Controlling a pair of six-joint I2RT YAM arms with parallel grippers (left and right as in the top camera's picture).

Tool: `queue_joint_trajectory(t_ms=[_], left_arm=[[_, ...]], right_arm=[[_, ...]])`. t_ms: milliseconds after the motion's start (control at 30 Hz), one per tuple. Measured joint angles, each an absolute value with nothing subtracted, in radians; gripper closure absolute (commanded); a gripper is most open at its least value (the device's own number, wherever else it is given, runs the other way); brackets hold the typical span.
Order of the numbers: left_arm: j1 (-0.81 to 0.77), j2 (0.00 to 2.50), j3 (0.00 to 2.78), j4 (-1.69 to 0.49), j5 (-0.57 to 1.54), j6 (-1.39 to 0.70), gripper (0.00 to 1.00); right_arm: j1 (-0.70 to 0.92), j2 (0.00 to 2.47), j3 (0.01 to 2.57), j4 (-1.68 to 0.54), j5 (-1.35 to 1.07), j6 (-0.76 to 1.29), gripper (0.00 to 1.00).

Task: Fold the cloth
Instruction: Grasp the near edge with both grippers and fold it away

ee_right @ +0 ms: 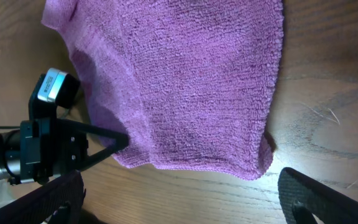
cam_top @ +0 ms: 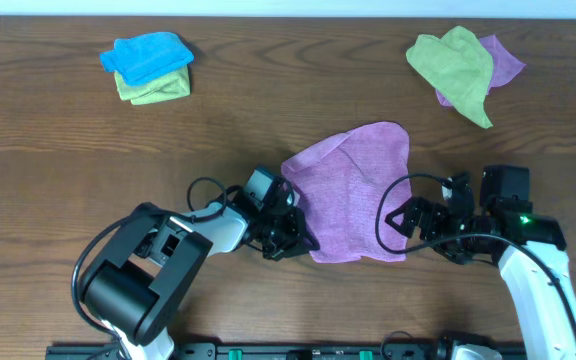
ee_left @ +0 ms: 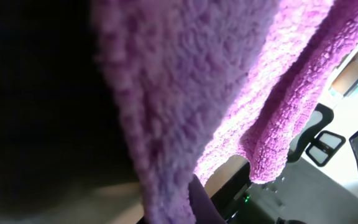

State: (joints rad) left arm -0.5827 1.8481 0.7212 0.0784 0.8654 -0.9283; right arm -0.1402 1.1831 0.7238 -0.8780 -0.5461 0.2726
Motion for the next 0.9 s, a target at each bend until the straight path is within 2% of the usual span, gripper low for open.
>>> queue_joint_trajectory(t_ms=[100, 267, 467, 900], left_arm=[[-0.543, 1.848, 0.717, 0.073, 0.888, -0.883, 0.94], [-0.426, 1.842, 0.712, 0.059, 0.925, -0.828, 0.95], [-0.371, 1.839, 0.710, 0.043, 0.949, -0.783, 0.94], [-0.203, 1.822, 0.710, -0.189, 0.980, -0.599, 0.94]], right_arm=[[-0.140, 1.182, 0.703, -0.849, -0.545, 0.270, 0.02], [-0.140, 1.182, 0.561, -0.745, -0.548, 0.276, 0.14], [-0.140, 1.182, 0.413, -0.601, -0.561, 0.311, 0.14], [-0.140, 1.169, 0.377, -0.509, -0.606, 0.377, 0.14]])
